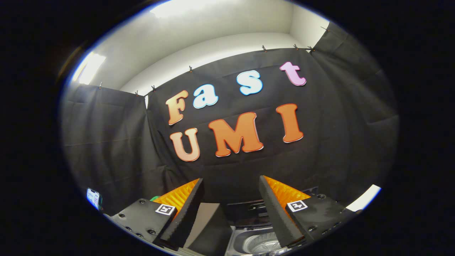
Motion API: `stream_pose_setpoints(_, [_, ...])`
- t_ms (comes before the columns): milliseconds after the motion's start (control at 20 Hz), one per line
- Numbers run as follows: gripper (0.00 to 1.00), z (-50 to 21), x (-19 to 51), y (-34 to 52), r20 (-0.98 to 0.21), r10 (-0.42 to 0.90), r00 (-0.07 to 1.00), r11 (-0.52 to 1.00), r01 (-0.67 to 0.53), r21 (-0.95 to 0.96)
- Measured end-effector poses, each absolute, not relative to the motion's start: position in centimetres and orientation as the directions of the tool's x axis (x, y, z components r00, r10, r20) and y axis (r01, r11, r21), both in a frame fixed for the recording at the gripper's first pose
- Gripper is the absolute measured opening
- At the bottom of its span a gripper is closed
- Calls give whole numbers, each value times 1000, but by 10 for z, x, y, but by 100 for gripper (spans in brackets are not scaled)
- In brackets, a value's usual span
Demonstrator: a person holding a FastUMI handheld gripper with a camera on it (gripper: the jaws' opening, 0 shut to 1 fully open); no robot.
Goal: Put the clothes into the washing machine and then close the washing machine lid.
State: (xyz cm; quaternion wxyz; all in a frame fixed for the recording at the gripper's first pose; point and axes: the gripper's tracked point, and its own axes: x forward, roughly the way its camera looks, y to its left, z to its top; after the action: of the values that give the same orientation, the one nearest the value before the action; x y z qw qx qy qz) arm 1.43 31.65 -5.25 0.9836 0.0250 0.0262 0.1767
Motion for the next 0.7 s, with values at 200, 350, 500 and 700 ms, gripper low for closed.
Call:
stream_pose_setpoints(200, [99, -80, 12, 389, -86, 446, 891, 895, -442, 58])
stream_pose_setpoints(350, [99, -106, 3, 450, -134, 540, 831, 842, -533, 85])
stream_pose_setpoints(500, [99, -129, -2, 501, -177, 614, 769, 789, -605, 108])
stream_pose_setpoints(700, [98, -157, -6, 560, -239, 675, 698, 735, -664, 137])
